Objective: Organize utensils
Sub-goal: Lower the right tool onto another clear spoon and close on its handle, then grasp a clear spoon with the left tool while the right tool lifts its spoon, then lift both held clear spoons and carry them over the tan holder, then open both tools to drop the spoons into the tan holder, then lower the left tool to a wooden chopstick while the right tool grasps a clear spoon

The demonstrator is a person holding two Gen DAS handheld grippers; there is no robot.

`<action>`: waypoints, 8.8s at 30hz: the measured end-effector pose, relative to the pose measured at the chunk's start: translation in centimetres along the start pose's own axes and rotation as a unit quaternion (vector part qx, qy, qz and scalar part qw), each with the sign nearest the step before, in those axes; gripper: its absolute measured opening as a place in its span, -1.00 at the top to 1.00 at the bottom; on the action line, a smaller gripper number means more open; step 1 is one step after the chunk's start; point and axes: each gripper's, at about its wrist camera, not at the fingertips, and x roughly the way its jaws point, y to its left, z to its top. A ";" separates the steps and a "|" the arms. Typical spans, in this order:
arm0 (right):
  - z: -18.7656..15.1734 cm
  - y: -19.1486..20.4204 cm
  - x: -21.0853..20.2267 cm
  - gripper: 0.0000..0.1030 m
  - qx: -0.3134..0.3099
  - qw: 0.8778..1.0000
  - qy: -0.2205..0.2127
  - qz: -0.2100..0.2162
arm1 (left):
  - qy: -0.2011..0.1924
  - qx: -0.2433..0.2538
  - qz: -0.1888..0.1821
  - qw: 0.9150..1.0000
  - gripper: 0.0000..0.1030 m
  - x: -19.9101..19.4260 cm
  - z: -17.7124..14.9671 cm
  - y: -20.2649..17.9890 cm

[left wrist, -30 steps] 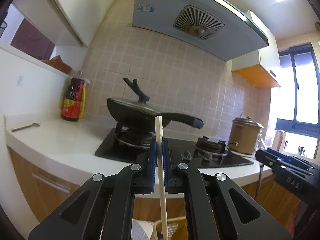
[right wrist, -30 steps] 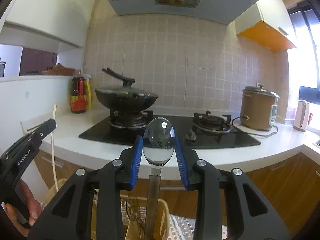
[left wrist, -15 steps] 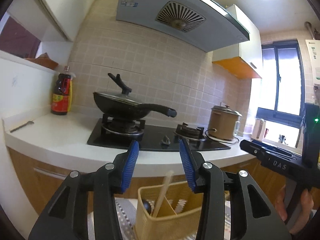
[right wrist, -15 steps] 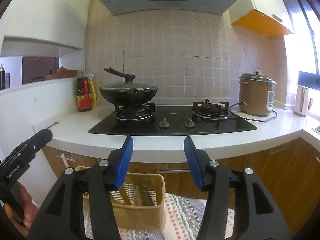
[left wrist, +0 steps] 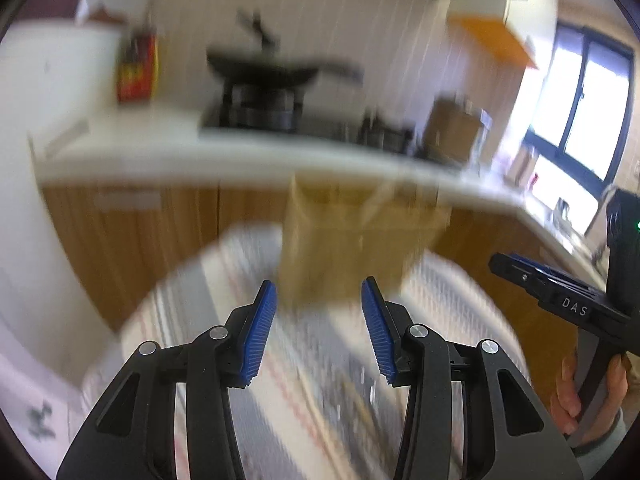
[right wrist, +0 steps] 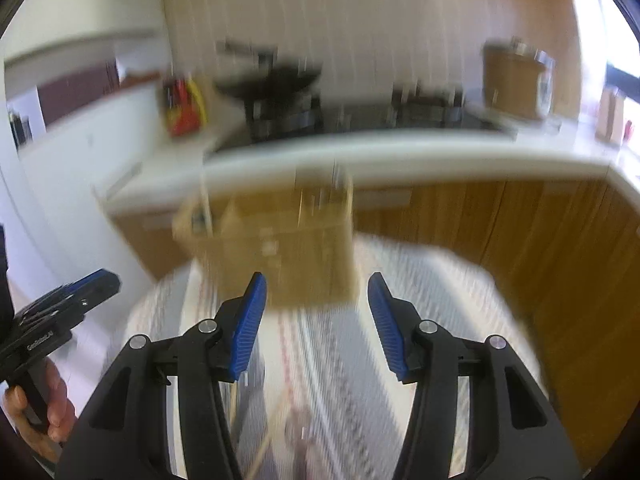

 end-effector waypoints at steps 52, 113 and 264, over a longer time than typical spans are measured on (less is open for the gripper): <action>-11.3 -0.8 6.1 0.76 -0.100 0.972 0.208 -0.034 | 0.181 0.029 0.021 0.983 0.81 11.3 -6.9 -3.2; -5.5 0.8 3.4 0.97 -0.084 0.987 0.135 0.039 | -0.028 -0.079 -0.056 0.995 0.90 -0.5 -0.2 0.3; -7.3 7.2 12.2 0.98 -0.052 0.960 0.268 0.068 | 0.176 0.033 0.037 0.983 0.92 9.7 -6.5 0.0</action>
